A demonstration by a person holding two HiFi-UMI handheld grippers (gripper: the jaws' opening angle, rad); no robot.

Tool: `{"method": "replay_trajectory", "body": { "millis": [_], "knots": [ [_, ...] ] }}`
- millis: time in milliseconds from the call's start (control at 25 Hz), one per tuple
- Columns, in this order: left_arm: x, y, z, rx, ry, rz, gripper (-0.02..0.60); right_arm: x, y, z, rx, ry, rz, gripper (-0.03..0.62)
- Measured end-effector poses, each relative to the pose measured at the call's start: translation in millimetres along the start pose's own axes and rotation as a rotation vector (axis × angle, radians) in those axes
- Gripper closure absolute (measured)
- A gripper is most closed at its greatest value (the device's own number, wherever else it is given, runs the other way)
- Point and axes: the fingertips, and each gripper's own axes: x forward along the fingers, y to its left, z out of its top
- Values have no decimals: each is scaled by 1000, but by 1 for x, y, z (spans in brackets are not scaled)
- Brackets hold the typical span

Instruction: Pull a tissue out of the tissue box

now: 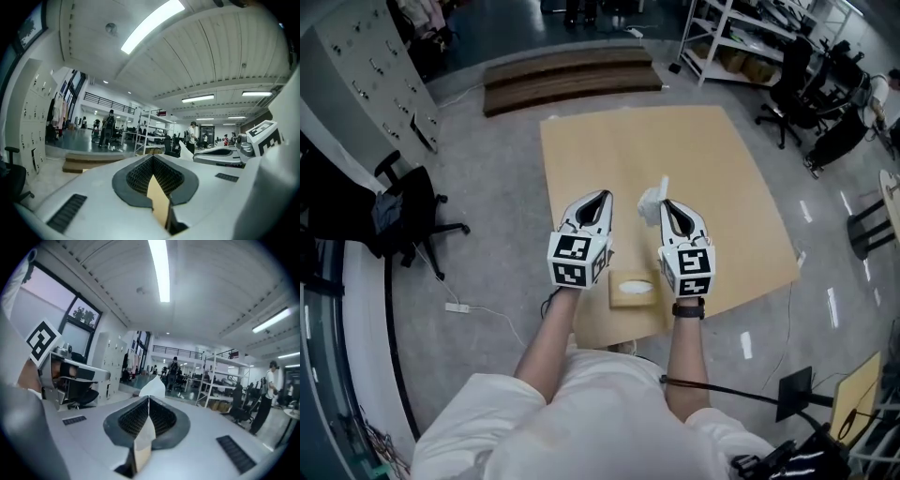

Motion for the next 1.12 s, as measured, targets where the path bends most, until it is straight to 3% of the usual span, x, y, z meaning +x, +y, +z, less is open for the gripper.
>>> {"method": "replay_trajectory", "body": {
  "millis": [280,480,1120],
  "knots": [
    [-10,2,35,24,-79,21,581,-16,-15,62,13,-162,-153,586],
    [-14,-3,43,34,-101,21,581,-26,-20,84,32,-232,-200,586],
    [-3,9,37,-2,-108,42,581,-14,-17,78,5,-217,-199,586]
  ]
}}
